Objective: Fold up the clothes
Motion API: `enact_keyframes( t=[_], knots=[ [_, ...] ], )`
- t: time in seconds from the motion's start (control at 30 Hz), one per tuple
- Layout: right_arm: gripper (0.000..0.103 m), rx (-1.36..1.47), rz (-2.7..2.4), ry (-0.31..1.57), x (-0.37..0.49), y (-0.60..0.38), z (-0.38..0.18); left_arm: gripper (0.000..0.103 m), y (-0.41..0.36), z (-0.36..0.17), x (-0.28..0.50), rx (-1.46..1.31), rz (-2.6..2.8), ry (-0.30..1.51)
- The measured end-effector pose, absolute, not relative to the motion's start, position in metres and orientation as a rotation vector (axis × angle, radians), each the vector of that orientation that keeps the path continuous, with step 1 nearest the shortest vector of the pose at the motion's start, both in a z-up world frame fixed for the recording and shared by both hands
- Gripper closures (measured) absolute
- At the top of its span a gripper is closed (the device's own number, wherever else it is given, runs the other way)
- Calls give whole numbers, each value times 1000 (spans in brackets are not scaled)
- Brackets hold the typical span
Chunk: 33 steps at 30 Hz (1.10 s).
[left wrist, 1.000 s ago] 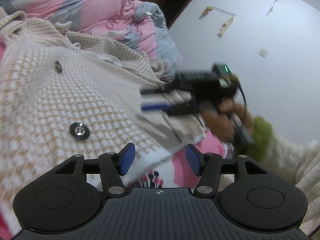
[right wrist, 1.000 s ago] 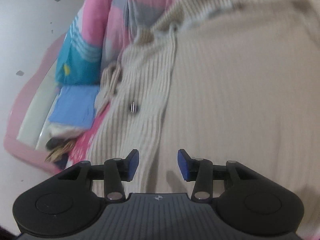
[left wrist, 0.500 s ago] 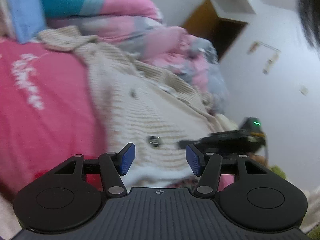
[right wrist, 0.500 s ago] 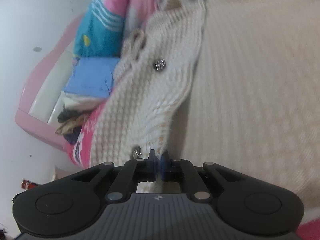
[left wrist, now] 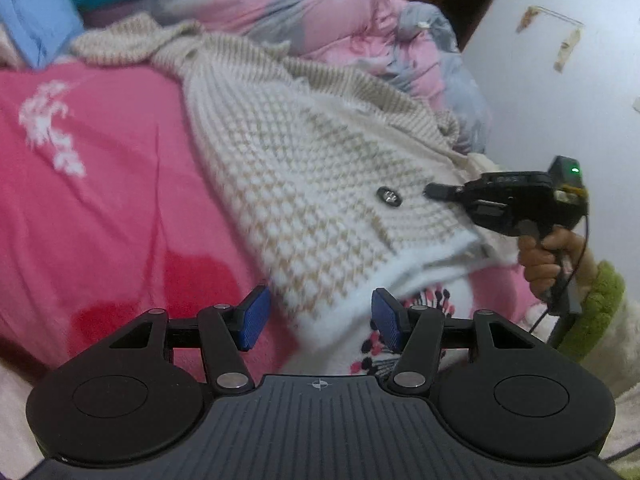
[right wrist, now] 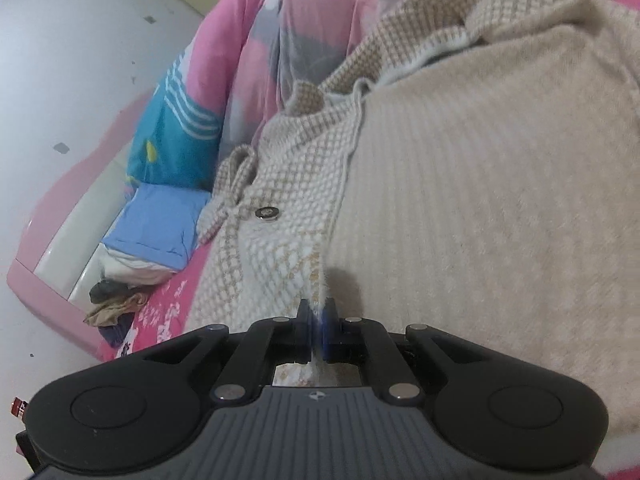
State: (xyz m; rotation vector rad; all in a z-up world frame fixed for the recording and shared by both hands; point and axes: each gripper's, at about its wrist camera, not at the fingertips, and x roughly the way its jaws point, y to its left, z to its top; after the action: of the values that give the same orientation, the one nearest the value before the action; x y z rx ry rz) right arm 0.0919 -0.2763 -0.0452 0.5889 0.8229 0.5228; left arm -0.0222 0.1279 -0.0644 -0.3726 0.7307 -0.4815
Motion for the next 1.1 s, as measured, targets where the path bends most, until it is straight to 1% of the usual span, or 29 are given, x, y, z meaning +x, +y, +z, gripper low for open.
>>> enact_keyframes(
  t=[0.13, 0.23, 0.27, 0.3, 0.33, 0.37, 0.43, 0.47, 0.5, 0.7, 0.83, 0.93, 1.0, 1.03, 1.1],
  knots=[
    [99, 595, 490, 858, 89, -280, -58, 47, 143, -74, -14, -547, -459, 744],
    [99, 614, 488, 855, 88, -280, -64, 52, 147, -78, -5, -600, -446, 768],
    [99, 620, 488, 854, 88, -281, -66, 59, 148, -79, -3, -615, -442, 777],
    [99, 624, 487, 852, 88, -281, -67, 61, 149, -78, -2, -623, -439, 778],
    [99, 627, 489, 849, 87, -281, -67, 66, 150, -75, -3, -629, -436, 776],
    [99, 630, 490, 846, 87, -282, -65, 79, 151, -73, -4, -635, -432, 774],
    [99, 634, 494, 838, 85, -283, -63, 91, 153, -69, -5, -648, -426, 771],
    [99, 633, 496, 834, 84, -283, -61, 97, 154, -67, -6, -654, -423, 769],
    [99, 626, 496, 831, 84, -283, -60, 99, 155, -65, -6, -660, -420, 768],
    [99, 561, 525, 791, 76, -279, -40, 101, 162, -55, -9, -670, -405, 772],
    [99, 493, 508, 839, 80, -272, -54, 100, 156, -82, 2, -627, -371, 872],
    [98, 483, 514, 852, 82, -272, -57, 98, 162, -81, 1, -629, -390, 849],
    [94, 473, 517, 864, 84, -273, -52, 93, 169, -73, -2, -607, -378, 814],
    [92, 468, 515, 871, 85, -275, -48, 89, 173, -68, -5, -580, -356, 790],
    [83, 472, 498, 869, 89, -281, -39, 89, 181, -58, -11, -527, -312, 743]
  ],
)
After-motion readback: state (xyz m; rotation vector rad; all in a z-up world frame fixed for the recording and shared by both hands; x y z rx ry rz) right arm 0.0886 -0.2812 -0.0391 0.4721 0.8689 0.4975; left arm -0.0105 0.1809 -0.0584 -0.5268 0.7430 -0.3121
